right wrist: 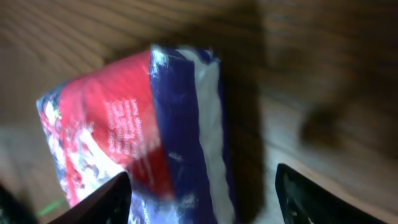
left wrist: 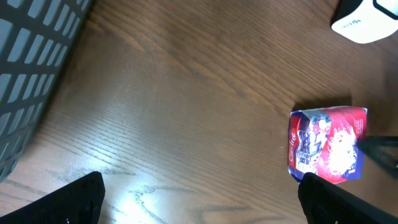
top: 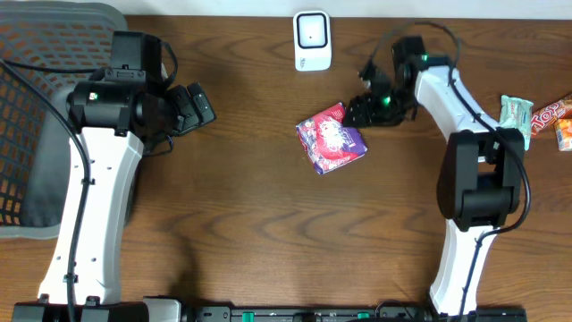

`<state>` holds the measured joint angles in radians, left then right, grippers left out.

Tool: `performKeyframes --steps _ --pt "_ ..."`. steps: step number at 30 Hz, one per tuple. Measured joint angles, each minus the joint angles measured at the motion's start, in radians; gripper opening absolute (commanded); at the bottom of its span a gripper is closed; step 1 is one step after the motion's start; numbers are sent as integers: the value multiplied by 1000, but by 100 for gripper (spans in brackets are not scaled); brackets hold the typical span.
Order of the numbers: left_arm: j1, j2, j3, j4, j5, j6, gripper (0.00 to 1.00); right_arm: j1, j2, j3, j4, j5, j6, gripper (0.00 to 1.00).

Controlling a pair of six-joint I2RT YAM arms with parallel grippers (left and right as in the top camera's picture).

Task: Scan the item barcode

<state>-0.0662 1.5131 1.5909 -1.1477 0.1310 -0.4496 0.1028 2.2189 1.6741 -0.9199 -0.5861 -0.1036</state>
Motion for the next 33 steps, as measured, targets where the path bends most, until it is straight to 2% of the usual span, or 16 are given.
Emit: performKeyframes --steps 2,3,5,7,8,9,14,23,26,33 --pt "0 0 0 0 0 0 99 -1 0 -61 52 -51 -6 62" --pt "0 0 0 0 0 0 99 0 0 -98 84 -93 -12 49" --pt "0 0 0 0 0 0 99 1 -4 -134 112 -142 -18 31" --pt "0 0 0 0 0 0 99 1 -4 -158 117 -171 -21 19" --pt "0 0 0 0 0 0 99 1 -4 -164 117 -183 -12 9" --pt "0 0 0 0 0 0 99 1 -4 -166 116 -192 -1 3" --pt "0 0 0 0 0 0 99 1 -4 -166 108 -261 146 1" --pt "0 0 0 0 0 0 99 2 -4 -107 109 -654 402 1" --pt "0 0 0 0 0 0 99 3 -4 -105 109 -764 528 1" --pt "0 0 0 0 0 0 99 8 -4 -105 62 -889 750 1"
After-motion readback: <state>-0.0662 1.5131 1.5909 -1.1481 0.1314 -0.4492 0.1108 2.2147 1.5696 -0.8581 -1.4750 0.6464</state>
